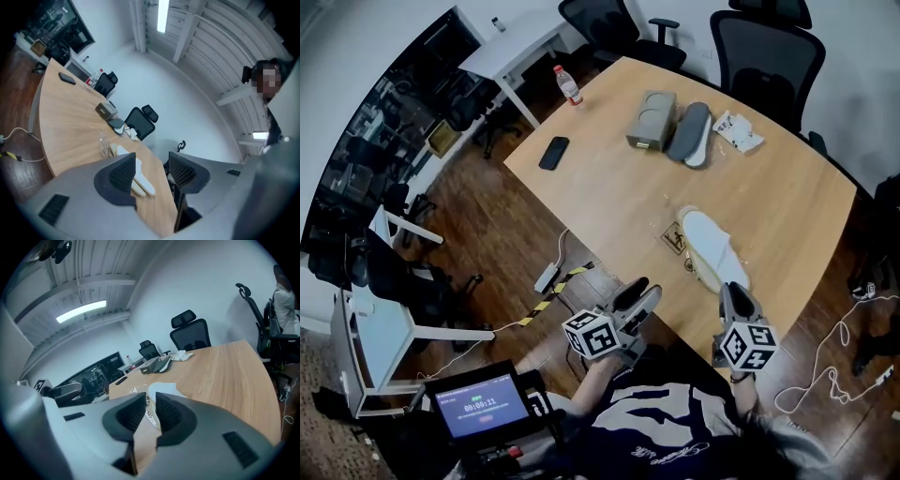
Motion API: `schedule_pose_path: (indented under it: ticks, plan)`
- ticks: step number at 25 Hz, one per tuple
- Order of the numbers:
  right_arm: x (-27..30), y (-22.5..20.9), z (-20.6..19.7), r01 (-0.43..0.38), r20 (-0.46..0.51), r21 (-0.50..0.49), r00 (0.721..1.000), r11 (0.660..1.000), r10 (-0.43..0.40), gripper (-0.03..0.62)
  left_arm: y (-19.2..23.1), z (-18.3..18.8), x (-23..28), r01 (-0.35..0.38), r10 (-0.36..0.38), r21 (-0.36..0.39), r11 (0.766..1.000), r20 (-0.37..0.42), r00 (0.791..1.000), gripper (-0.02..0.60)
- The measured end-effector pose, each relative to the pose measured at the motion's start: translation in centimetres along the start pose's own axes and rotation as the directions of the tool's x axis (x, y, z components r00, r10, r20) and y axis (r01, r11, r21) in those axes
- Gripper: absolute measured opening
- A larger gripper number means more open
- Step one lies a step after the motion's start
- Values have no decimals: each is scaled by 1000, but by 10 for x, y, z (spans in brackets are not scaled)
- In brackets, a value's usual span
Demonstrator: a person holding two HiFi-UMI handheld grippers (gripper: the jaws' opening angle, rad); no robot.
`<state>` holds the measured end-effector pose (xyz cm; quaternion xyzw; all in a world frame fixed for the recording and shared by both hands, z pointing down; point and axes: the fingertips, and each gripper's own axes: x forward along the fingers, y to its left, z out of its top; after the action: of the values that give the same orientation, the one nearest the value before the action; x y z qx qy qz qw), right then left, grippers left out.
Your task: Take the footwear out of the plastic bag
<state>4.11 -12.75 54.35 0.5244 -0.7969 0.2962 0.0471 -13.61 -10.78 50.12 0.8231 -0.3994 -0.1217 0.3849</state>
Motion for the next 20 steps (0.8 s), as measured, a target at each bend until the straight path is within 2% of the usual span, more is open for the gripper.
schedule_pose_path:
  ticks: [3, 7, 12, 15, 18, 20]
  plan:
    - [-3, 26, -4, -57, -7, -14, 998, 998, 57, 30, -16, 4, -14, 12, -14, 69, 998, 28, 1000, 225]
    - [-9, 65, -16, -131, -23, -33, 991, 991, 130, -9, -33, 4, -47, 22, -31, 112, 993, 81, 996, 225]
    - [-34, 109, -37, -209, -44, -17, 977, 978, 208, -11, -46, -10, -104, -21, 2, 144, 989, 132, 991, 224]
    - [-64, 117, -43, -212, -40, -86, 977, 974, 209, -11, -61, -13, -138, -11, -20, 220, 975, 140, 990, 224]
    - [-77, 124, -33, -229, -17, -119, 973, 966, 228, -11, -66, -7, -156, -97, 54, 320, 942, 142, 988, 224]
    - [-85, 123, -33, -248, -24, -123, 969, 961, 247, -11, -75, -14, -157, -139, 81, 315, 939, 191, 978, 224]
